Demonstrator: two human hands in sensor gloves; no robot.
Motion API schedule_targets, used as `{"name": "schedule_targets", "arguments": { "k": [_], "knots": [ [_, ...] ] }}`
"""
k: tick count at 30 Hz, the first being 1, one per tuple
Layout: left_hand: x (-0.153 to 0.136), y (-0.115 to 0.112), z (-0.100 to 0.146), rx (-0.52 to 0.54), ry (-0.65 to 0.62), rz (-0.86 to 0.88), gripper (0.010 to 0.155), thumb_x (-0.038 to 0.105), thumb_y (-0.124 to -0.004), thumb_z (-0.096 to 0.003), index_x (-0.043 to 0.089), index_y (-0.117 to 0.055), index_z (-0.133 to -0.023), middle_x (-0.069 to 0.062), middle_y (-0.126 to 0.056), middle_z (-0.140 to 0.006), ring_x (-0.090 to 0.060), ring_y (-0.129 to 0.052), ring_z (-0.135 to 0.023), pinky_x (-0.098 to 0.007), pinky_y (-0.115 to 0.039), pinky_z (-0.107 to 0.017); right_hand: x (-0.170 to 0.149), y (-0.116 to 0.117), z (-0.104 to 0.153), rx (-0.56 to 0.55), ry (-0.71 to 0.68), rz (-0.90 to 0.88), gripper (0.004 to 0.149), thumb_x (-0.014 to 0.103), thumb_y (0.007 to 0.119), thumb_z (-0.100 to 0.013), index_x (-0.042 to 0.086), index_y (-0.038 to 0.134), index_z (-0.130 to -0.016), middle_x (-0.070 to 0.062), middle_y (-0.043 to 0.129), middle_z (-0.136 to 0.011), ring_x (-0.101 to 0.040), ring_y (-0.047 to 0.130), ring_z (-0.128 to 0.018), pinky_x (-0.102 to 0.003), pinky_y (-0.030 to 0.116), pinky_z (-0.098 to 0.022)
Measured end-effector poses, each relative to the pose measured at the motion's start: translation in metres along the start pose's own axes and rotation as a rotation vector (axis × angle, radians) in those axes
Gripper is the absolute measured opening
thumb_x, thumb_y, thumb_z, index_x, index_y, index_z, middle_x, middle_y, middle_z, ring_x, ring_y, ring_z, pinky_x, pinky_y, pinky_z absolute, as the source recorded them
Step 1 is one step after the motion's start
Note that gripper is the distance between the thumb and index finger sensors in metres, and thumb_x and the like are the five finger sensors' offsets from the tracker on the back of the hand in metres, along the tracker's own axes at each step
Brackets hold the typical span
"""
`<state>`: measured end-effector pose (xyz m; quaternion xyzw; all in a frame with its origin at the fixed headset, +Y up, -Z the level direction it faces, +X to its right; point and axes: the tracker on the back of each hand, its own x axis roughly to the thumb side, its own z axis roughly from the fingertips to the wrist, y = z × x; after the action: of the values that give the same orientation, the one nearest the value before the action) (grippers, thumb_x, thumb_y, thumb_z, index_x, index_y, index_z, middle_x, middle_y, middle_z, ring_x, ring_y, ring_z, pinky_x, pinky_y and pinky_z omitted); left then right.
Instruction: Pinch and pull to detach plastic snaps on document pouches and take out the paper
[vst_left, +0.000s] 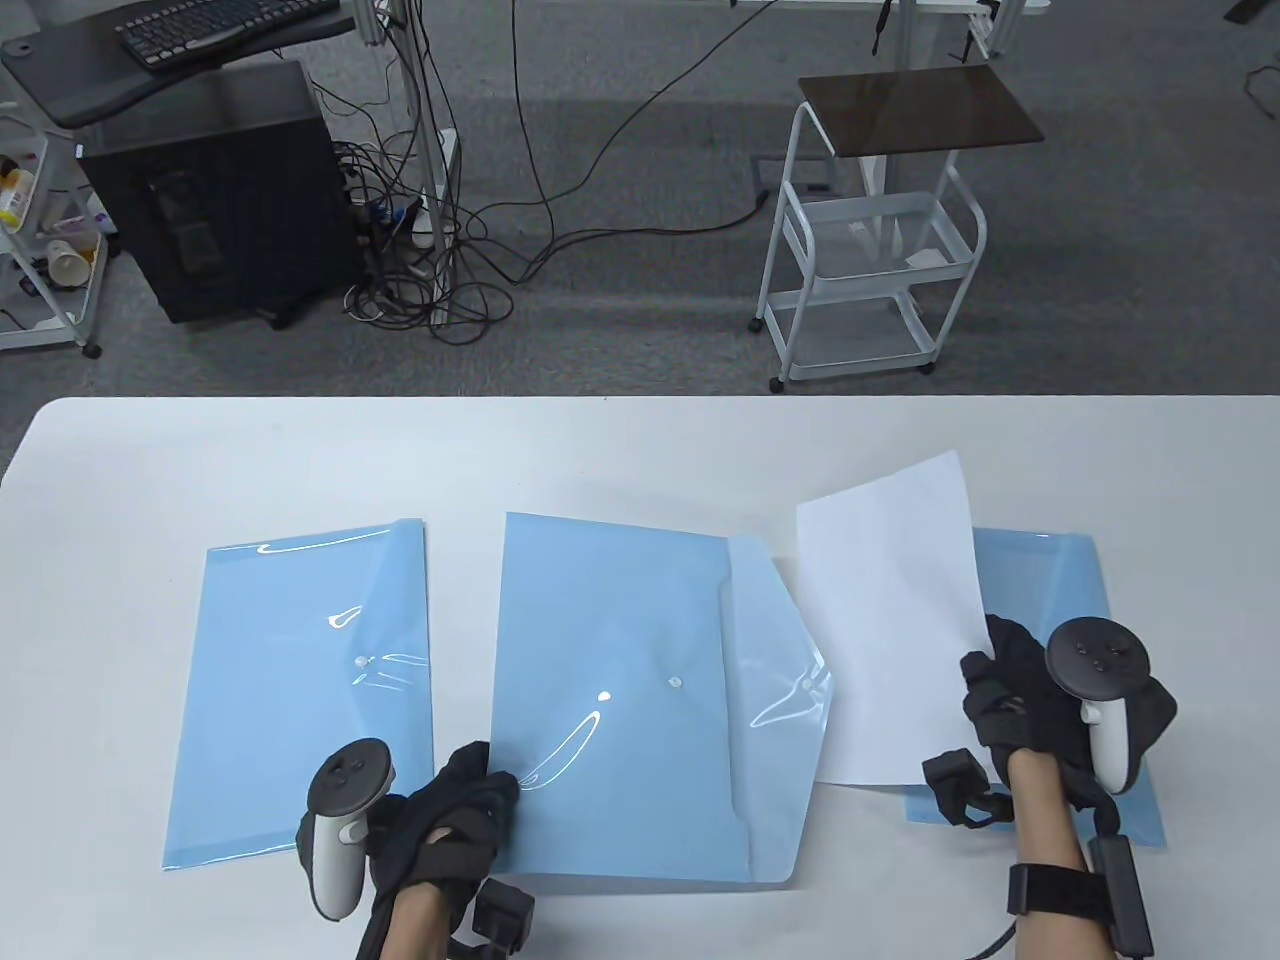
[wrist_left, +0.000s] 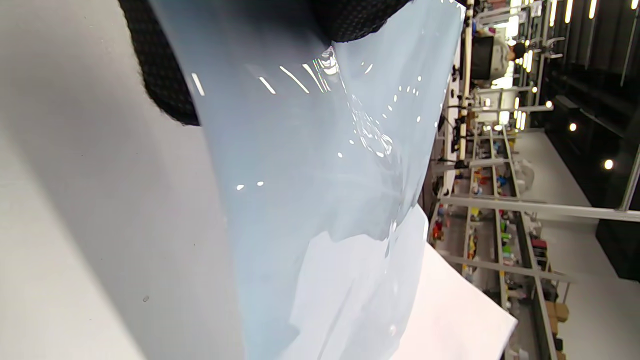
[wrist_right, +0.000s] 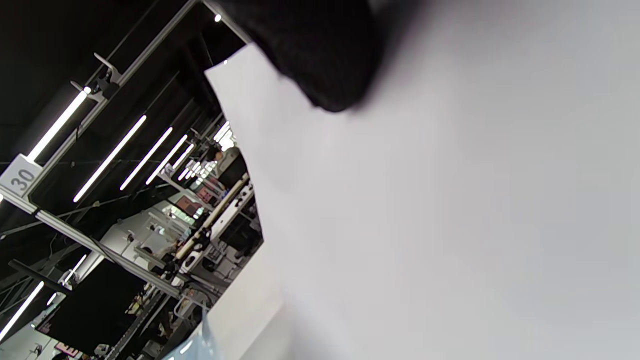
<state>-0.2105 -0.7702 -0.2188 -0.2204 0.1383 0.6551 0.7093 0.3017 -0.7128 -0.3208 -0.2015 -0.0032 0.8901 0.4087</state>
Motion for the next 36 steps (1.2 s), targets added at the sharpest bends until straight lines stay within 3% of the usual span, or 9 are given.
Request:
{"name": "schedule_targets", "arguments": {
  "k": [7,19,28,36],
  "knots": [
    [-0.001,-0.001,0.000,0.001,0.016,-0.018,0.048,0.019,-0.065,-0.0574,0.009,-0.054,-0.103,-0.008,-0.085,-0.090,-0.024,-0.105,-0.054,-0.036,-0.092,-0.039,0.018,0.042,-0.013,0.036,-0.024,0.080,0.049,0.017,0.084,-0.049,0.006,0.074,-0.096,-0.015,0.102,-0.075,-0.034,0.105,-0.044,-0.049,0.091,-0.028],
    [0.000,-0.003,-0.001,0.010,0.034,-0.060,0.049,0.019,-0.065,-0.0575,0.008,-0.054,-0.103,-0.008,-0.085,-0.089,-0.024,-0.104,-0.054,-0.036,-0.092,-0.039,0.031,0.086,-0.031,0.052,-0.012,0.220,0.051,0.019,0.086,-0.049,0.004,0.074,-0.096,-0.016,0.104,-0.074,-0.035,0.106,-0.045,-0.051,0.091,-0.029],
    [0.000,-0.003,-0.002,0.007,0.040,-0.053,0.049,0.020,-0.065,-0.0577,0.008,-0.053,-0.104,-0.008,-0.085,-0.090,-0.024,-0.104,-0.055,-0.036,-0.092,-0.039,0.035,0.098,-0.031,0.021,-0.008,0.361,0.059,0.023,0.089,-0.048,-0.001,0.070,-0.098,-0.019,0.102,-0.074,-0.035,0.105,-0.044,-0.050,0.091,-0.028],
    [0.000,-0.003,-0.003,0.007,0.042,-0.046,0.049,0.020,-0.065,-0.0579,0.008,-0.053,-0.104,-0.008,-0.084,-0.090,-0.024,-0.104,-0.055,-0.037,-0.092,-0.040,0.032,0.095,-0.024,-0.041,0.019,0.434,0.070,0.029,0.091,-0.047,-0.005,0.064,-0.101,-0.023,0.098,-0.078,-0.036,0.104,-0.046,-0.050,0.091,-0.029]
  ]
}}
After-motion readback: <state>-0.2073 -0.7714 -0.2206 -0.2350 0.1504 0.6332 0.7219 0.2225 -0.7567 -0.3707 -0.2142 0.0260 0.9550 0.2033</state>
